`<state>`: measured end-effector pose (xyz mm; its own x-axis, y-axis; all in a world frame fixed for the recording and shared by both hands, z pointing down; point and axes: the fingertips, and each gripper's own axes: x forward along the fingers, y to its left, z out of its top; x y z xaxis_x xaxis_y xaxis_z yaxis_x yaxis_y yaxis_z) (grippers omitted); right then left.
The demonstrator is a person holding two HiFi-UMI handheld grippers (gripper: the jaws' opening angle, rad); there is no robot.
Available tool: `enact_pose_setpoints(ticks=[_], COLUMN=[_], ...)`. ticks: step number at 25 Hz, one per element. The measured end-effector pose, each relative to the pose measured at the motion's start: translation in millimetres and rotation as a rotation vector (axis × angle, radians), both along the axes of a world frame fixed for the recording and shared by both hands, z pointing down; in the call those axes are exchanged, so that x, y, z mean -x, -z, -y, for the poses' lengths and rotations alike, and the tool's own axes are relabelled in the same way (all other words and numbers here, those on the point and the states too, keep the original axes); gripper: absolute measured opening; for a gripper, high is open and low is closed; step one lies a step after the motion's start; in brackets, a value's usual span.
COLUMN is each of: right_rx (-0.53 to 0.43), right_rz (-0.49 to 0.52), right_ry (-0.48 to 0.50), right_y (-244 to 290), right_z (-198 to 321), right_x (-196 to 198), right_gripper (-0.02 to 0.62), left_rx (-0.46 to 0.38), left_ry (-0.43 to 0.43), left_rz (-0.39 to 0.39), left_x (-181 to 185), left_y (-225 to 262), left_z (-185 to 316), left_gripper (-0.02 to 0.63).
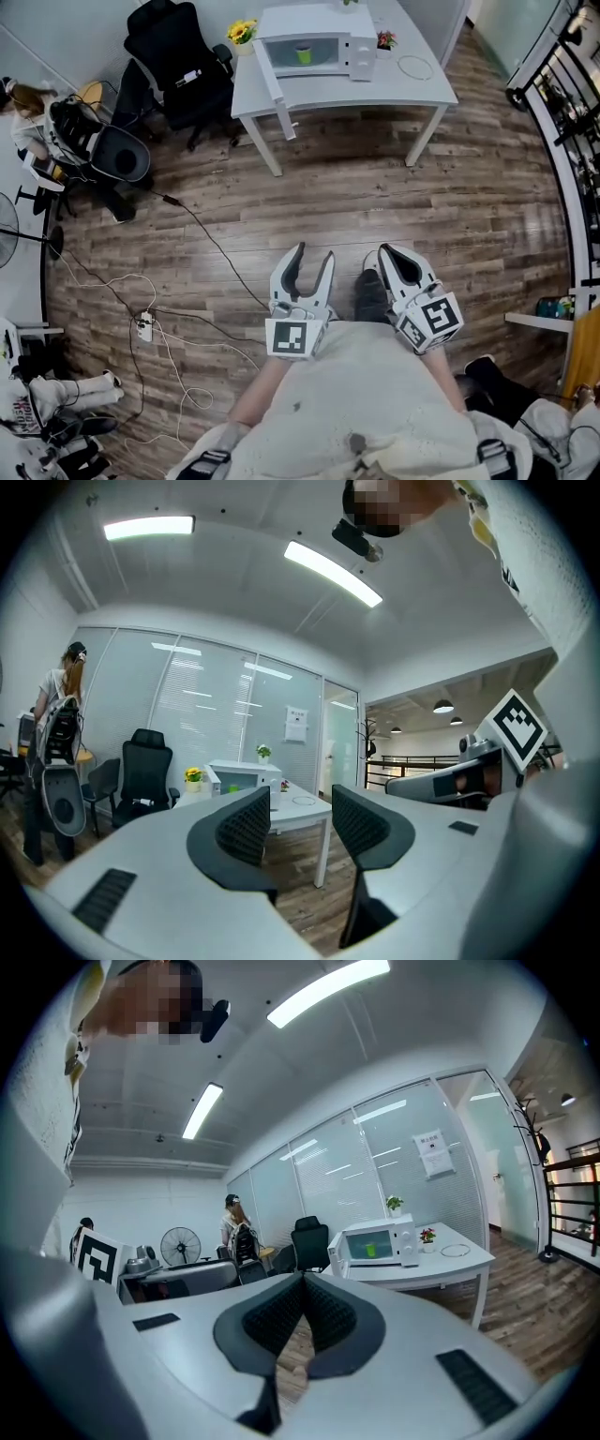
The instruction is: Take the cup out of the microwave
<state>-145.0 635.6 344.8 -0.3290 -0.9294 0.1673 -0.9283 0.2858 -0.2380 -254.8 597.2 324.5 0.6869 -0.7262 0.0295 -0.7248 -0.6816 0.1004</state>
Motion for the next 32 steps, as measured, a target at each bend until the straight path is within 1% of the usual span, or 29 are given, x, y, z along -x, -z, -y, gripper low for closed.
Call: enact_pose_setpoints(ticks=[3, 6, 9, 13, 16, 20, 22, 27, 30, 32], right_rx=[0.008, 0.012, 0.008, 0.003, 0.001, 0.001, 0.002, 0.001, -0.002, -0.006], right_rz=[-0.011, -0.021, -0.025, -0.019, -0.016, -0.018, -0.021, -0.022, -0.024, -0.031], right_ry=[0.014, 0.028, 0.035, 0.040, 0.046, 0.064, 0.075, 0.080, 0.081, 0.085], right_y=[-4, -5, -2, 1, 3, 5, 5, 8, 7, 6], right_z=[19, 38, 61, 93, 116, 139, 149, 174, 189, 198], right_x=[-11, -20, -30, -52, -65, -82, -92, -125, -152, -168], right_gripper=[0.008, 0.008, 0.008, 0.008, 0.008, 0.008, 0.008, 0.008, 0.009, 0.008], left_rx=[0.019, 0.042, 0.035, 0.013, 0.021, 0.012, 0.017, 0.011, -0.007, -0.001], left_ry=[0.023, 0.049, 0.054, 0.061, 0.074, 0.079, 0.094, 0.095, 0.089, 0.095], left_rz=[0.029, 0.031, 0.036, 0.036, 0.070, 0.043, 0.056, 0.059, 0.035, 0.028], left_x=[-7, -12, -21, -45, -59, -77, -87, -123, -152, -168], left_y=[-8, -10, -11, -6, -3, -5, -4, -2, 0, -2], left_z=[16, 32, 52, 81, 100, 119, 129, 156, 168, 175], left_gripper=[0.229, 0.227, 0.227, 0.227, 0.227, 0.227, 0.227, 0.227, 0.227, 0.227])
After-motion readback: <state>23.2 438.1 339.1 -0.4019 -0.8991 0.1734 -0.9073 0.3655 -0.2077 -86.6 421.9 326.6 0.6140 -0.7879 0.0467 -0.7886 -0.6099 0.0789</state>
